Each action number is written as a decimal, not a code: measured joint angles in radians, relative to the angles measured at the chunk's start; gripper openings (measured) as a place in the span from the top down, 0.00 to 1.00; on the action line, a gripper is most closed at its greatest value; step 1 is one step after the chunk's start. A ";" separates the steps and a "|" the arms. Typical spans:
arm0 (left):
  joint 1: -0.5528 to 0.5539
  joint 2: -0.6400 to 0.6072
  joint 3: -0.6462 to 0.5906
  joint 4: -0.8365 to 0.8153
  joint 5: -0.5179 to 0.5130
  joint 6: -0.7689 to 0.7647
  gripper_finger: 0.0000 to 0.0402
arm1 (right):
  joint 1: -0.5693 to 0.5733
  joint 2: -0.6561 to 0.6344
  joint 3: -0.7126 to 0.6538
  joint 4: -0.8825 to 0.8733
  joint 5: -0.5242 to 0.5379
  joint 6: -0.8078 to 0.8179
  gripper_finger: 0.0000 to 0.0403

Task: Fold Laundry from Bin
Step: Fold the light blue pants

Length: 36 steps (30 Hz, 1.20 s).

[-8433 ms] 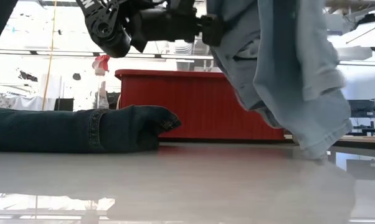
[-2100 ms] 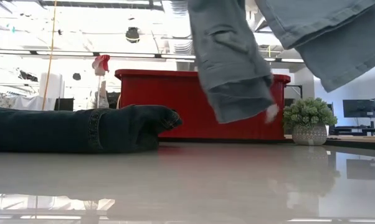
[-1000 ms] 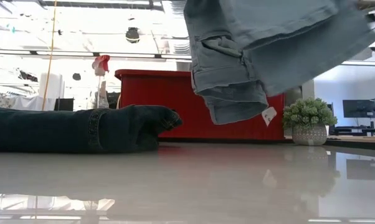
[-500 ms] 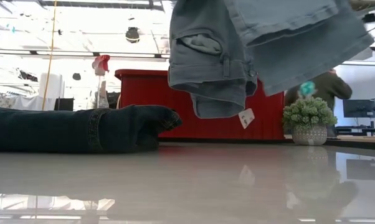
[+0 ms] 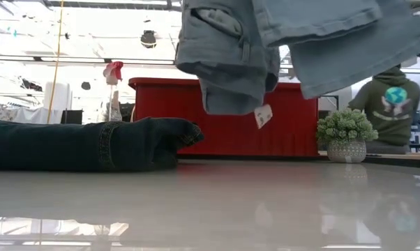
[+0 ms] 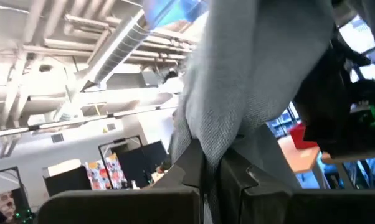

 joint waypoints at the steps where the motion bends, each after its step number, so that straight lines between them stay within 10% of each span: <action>1: 0.002 -0.017 0.001 -0.016 0.002 0.000 0.99 | -0.003 0.000 0.018 -0.008 -0.028 0.015 0.88; 10: 0.013 -0.142 0.001 -0.133 -0.003 0.016 1.00 | 0.005 0.002 0.103 -0.155 -0.316 0.218 0.88; 20: 0.062 -0.177 0.001 -0.386 -0.003 0.015 0.97 | 0.010 0.002 0.103 -0.188 -0.329 0.204 0.88; 36: 0.020 -0.145 0.000 -0.513 0.276 -0.302 0.35 | -0.038 -0.054 0.104 -0.169 -0.365 0.108 0.93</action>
